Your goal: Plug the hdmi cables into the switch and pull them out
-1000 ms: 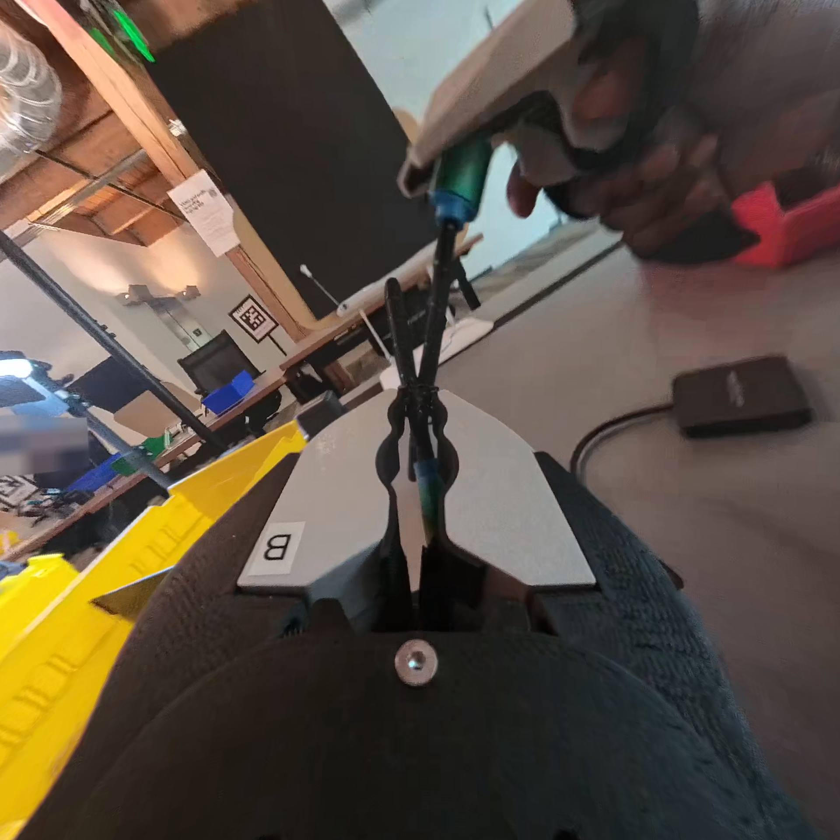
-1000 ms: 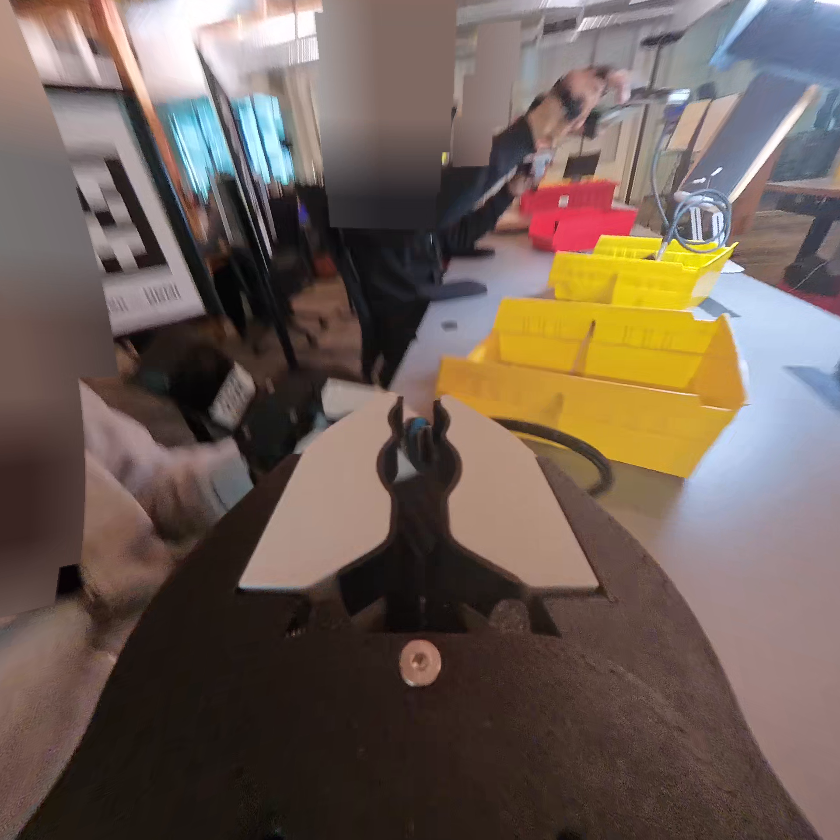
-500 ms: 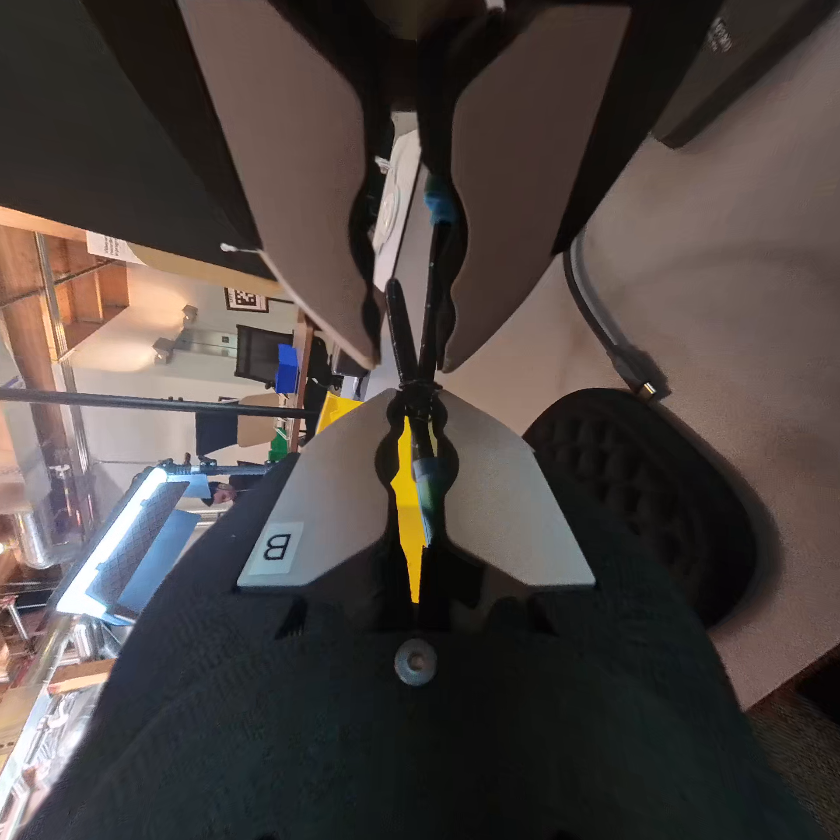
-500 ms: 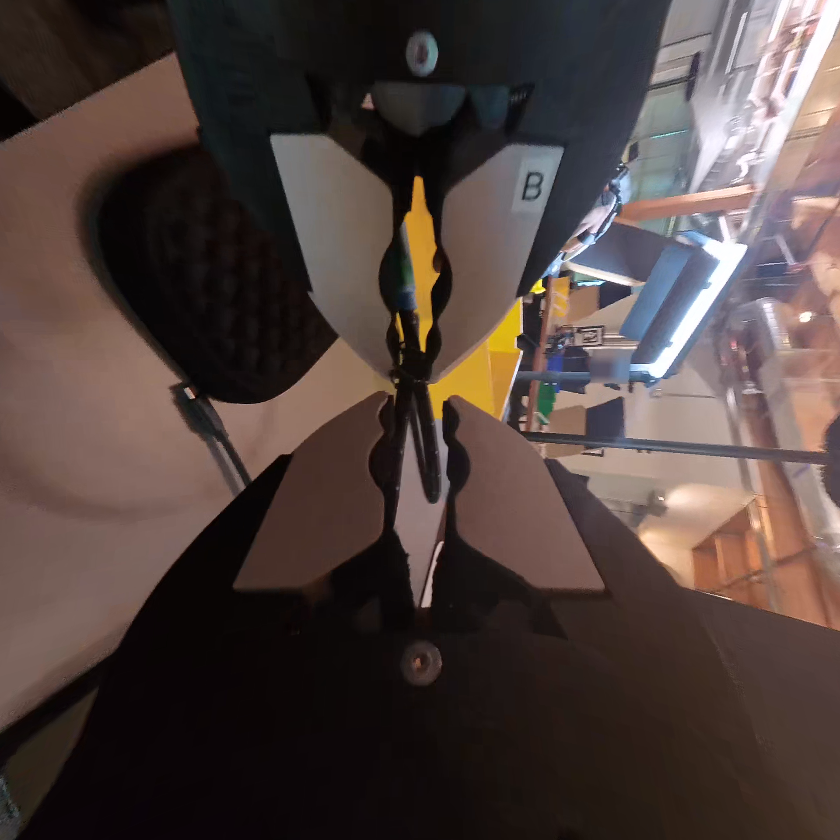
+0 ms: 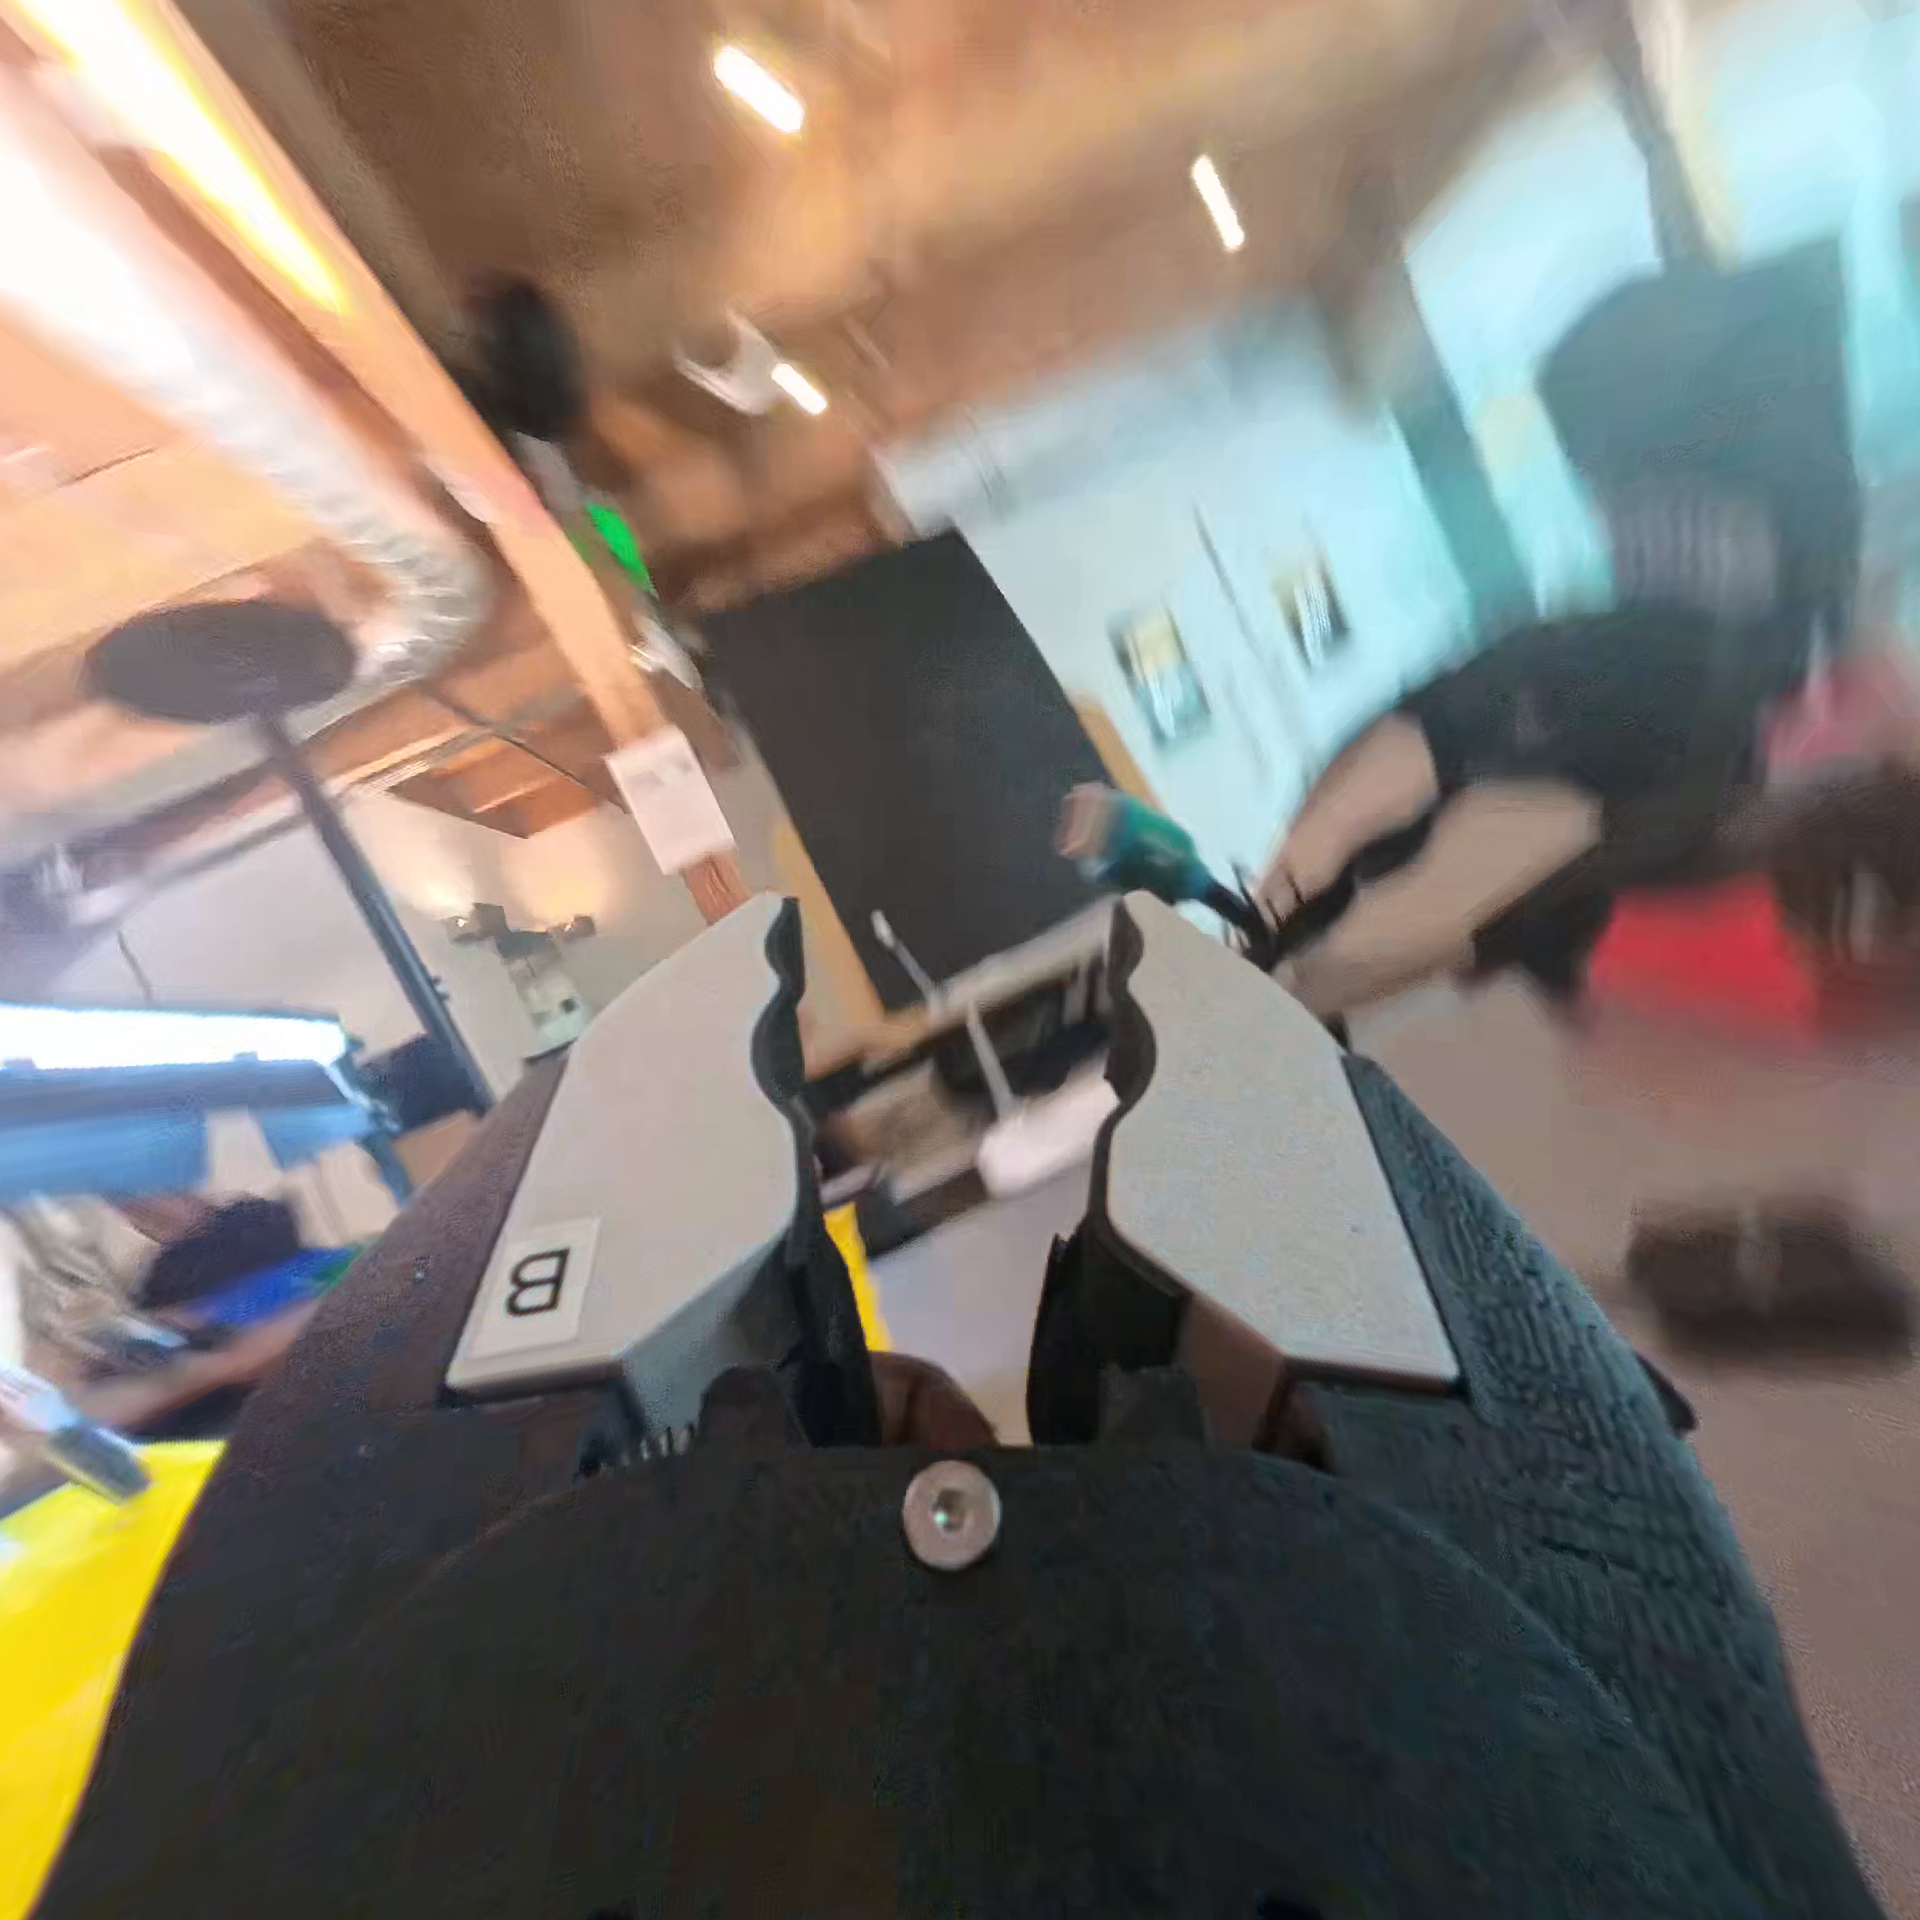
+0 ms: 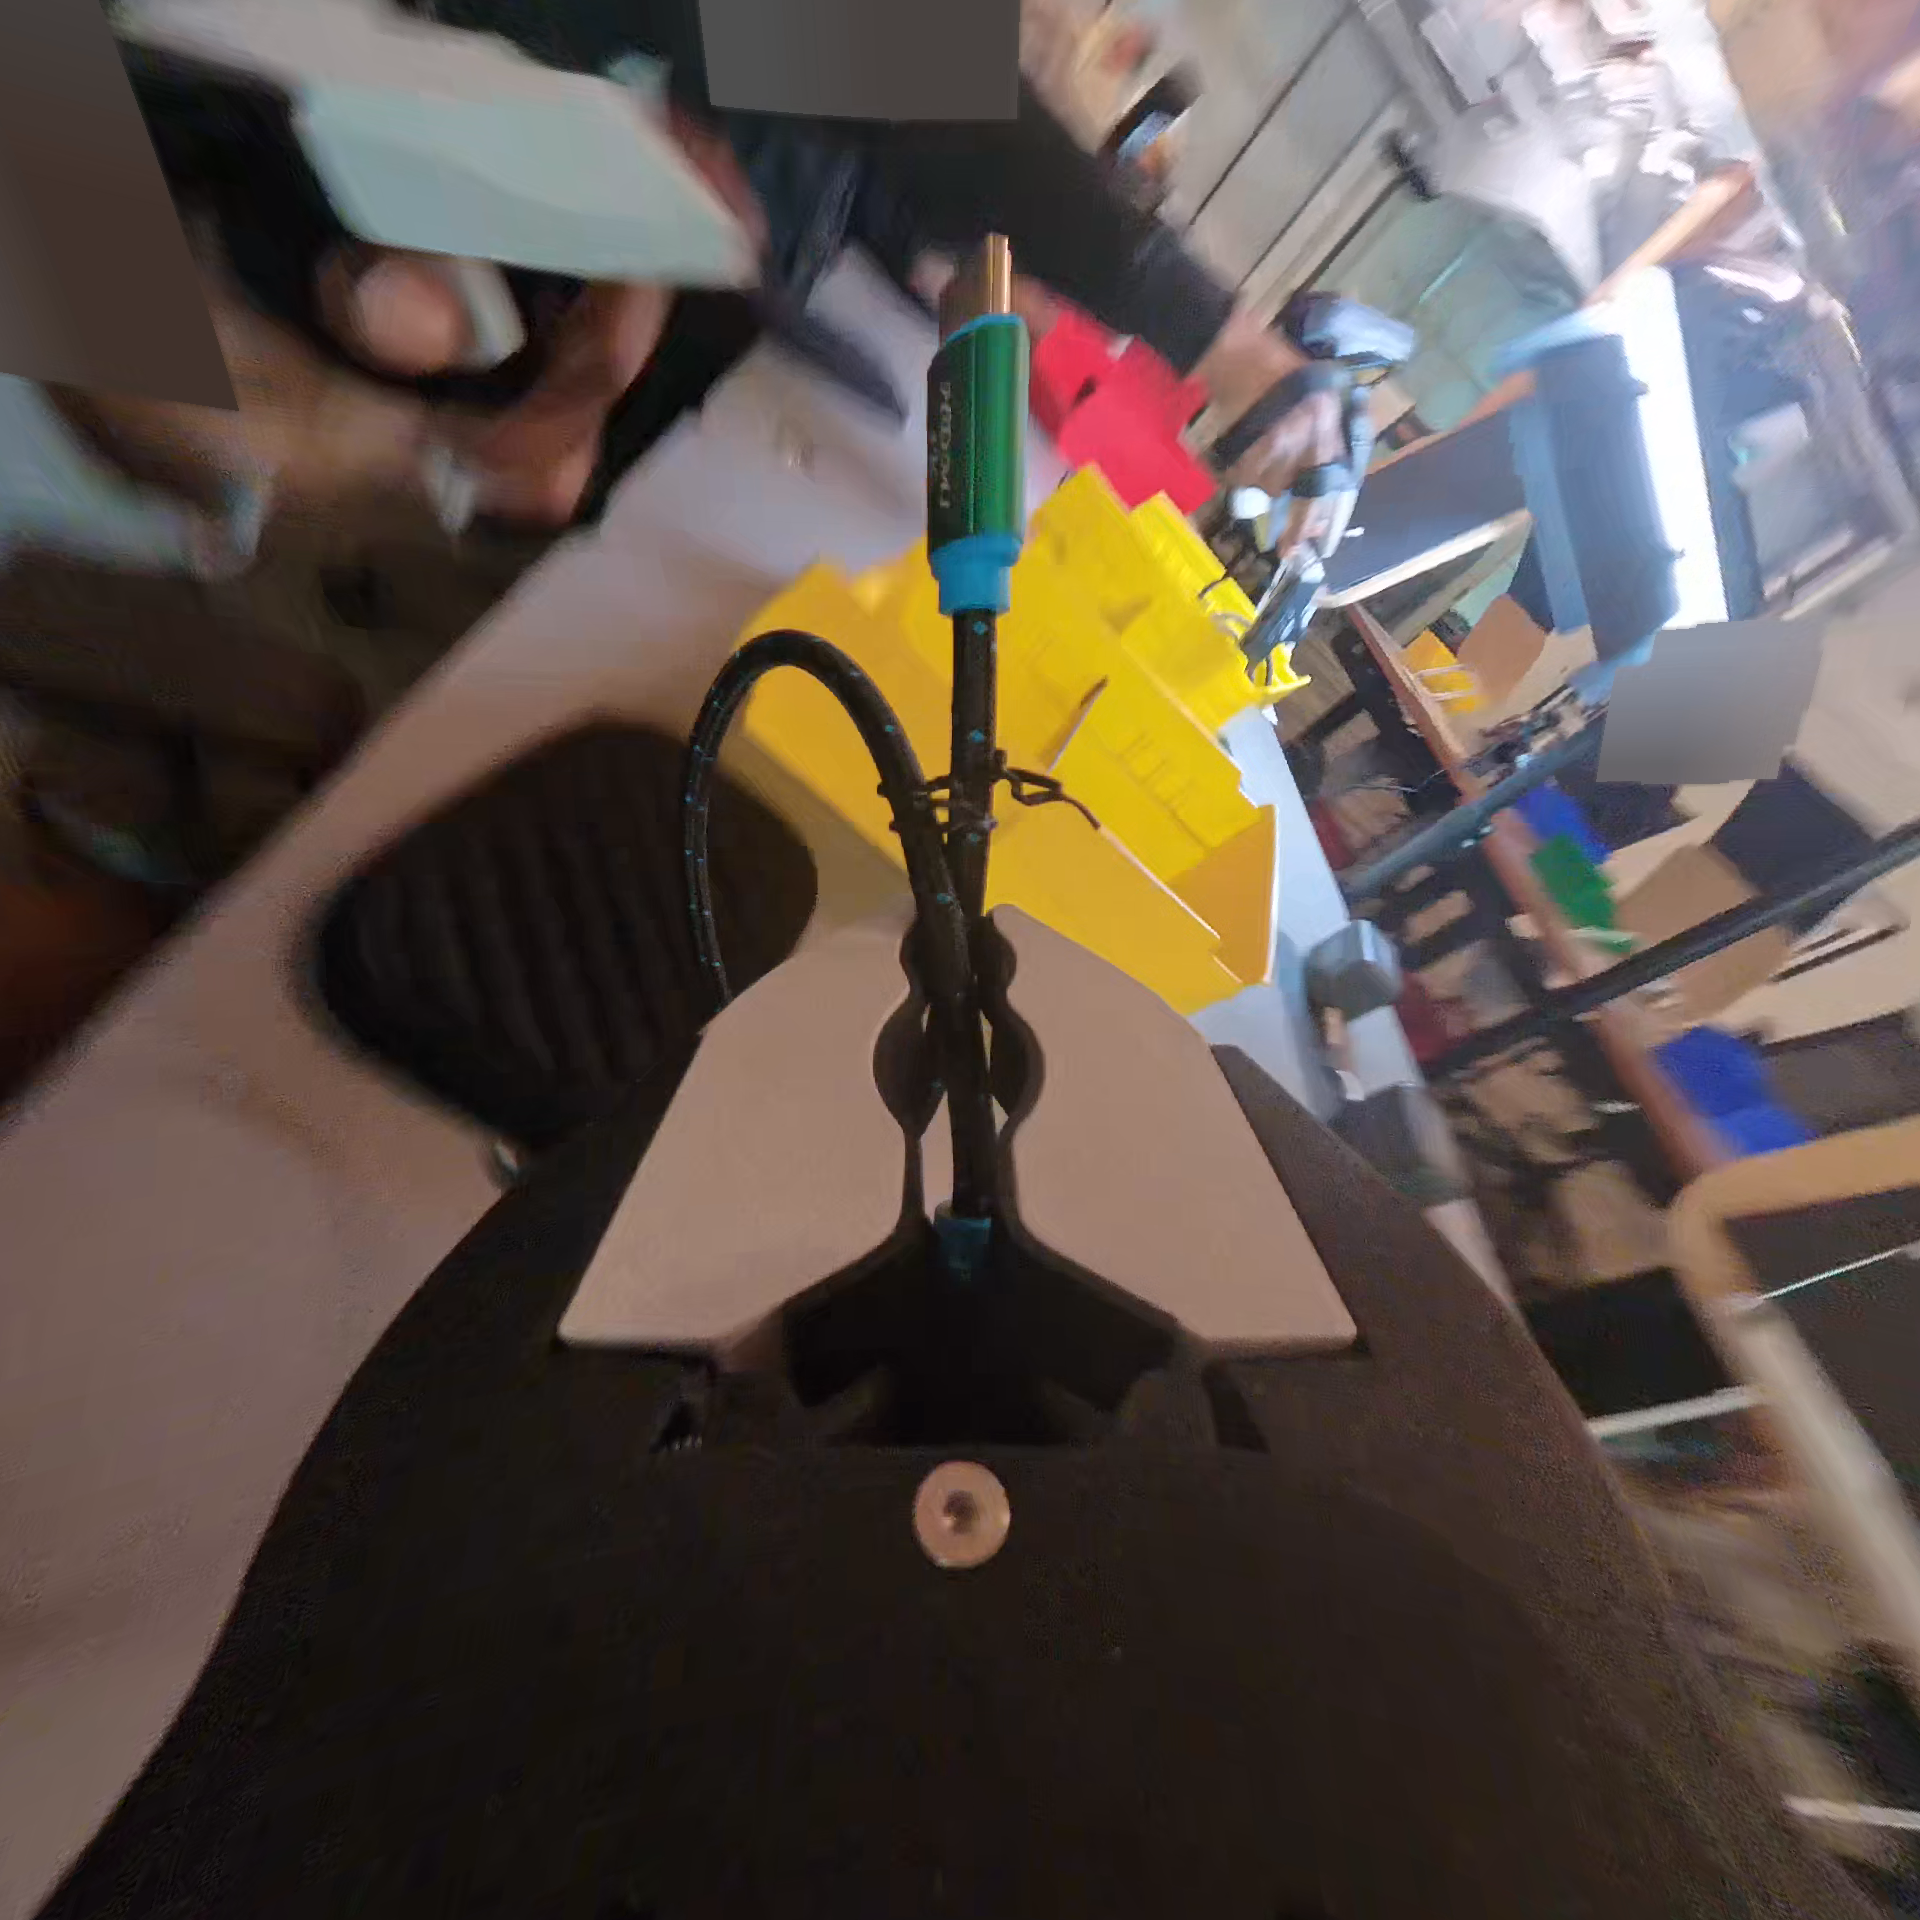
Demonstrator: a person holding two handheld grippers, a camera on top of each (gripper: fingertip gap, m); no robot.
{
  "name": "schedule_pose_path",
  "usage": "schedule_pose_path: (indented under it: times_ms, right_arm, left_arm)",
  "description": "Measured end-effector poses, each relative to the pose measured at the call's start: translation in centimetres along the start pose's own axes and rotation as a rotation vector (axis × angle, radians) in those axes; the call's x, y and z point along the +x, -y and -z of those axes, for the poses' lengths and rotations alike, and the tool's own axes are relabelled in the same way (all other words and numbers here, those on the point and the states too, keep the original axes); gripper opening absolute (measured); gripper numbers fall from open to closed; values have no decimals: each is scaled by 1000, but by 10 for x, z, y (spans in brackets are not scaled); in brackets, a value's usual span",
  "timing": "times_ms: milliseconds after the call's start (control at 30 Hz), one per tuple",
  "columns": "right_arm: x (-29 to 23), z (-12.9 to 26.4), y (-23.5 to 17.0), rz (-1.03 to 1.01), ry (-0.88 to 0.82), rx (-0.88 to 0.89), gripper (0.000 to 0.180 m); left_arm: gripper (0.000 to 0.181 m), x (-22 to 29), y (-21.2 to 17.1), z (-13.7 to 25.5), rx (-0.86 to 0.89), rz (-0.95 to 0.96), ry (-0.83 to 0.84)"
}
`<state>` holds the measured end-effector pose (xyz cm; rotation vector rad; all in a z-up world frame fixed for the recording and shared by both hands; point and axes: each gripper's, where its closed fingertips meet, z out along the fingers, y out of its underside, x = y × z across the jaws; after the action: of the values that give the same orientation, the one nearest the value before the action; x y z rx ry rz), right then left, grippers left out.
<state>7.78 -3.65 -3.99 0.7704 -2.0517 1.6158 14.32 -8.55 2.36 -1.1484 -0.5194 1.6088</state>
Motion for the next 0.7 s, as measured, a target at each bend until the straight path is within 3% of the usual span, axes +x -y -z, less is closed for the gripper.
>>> schedule_pose_path:
  times_ms: [33,100,133,267,367,467,700]
  right_arm:
    - [12,6,5,-135,-13,78,7]
    - [35,18,14,-397,-28,235,7]
    - [45,23,17,-509,-32,308,7]
    - [57,34,24,-821,7,522,6]
    - [48,29,32,-1009,127,617,7]
    - [36,21,36,-1098,209,642,7]
    - [14,12,44,-1035,306,598,7]
  left_arm:
    - [51,-19,8,11,114,199,86]
    - [47,-25,-4,23,184,483,98]
    - [47,-11,-21,19,110,544,35]
    - [47,94,-66,2,-183,631,-386]
    - [44,122,-73,-16,-203,565,-409]
    - [38,122,-58,-34,-117,594,-391]
    - [27,131,-48,-44,-135,984,-576]
